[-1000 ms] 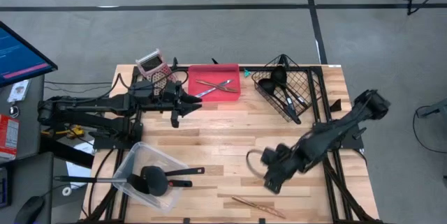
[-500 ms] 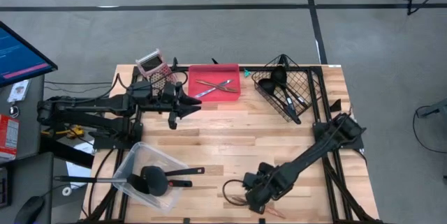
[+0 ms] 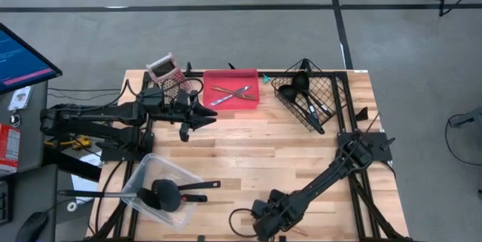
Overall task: Pick & Place Kitchen Items
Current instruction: Put the gold table knife into the pink bin
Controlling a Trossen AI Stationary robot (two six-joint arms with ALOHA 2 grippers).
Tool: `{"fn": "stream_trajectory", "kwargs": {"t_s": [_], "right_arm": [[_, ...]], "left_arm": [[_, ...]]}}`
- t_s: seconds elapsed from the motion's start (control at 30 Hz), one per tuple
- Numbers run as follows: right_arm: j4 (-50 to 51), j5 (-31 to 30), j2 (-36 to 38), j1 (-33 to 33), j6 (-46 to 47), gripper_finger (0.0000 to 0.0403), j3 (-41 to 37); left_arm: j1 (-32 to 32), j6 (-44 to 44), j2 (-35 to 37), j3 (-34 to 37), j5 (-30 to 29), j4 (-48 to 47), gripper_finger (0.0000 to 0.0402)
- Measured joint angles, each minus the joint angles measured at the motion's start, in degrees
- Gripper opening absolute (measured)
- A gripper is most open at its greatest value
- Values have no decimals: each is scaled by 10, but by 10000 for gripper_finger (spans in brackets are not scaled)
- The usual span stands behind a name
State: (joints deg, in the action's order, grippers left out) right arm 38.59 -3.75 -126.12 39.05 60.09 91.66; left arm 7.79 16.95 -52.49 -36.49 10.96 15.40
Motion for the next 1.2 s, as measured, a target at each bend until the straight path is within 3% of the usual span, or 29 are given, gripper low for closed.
{"fn": "stream_trajectory", "kwargs": {"t_s": [0.23, 0.63, 0.73, 1.2], "right_arm": [[37, 5, -18, -1, 40, 213, 6], [76, 10, -18, -53, -127, 95, 4], [90, -20, -16, -76, -181, 76, 3], [80, -119, -23, -207, -350, 67, 39]], "left_arm": [[0, 0, 0, 0, 0, 0, 102], [0, 0, 0, 0, 2, 0, 102], [0, 0, 0, 0, 3, 0, 102], [0, -5, 0, 0, 4, -2, 102]]}}
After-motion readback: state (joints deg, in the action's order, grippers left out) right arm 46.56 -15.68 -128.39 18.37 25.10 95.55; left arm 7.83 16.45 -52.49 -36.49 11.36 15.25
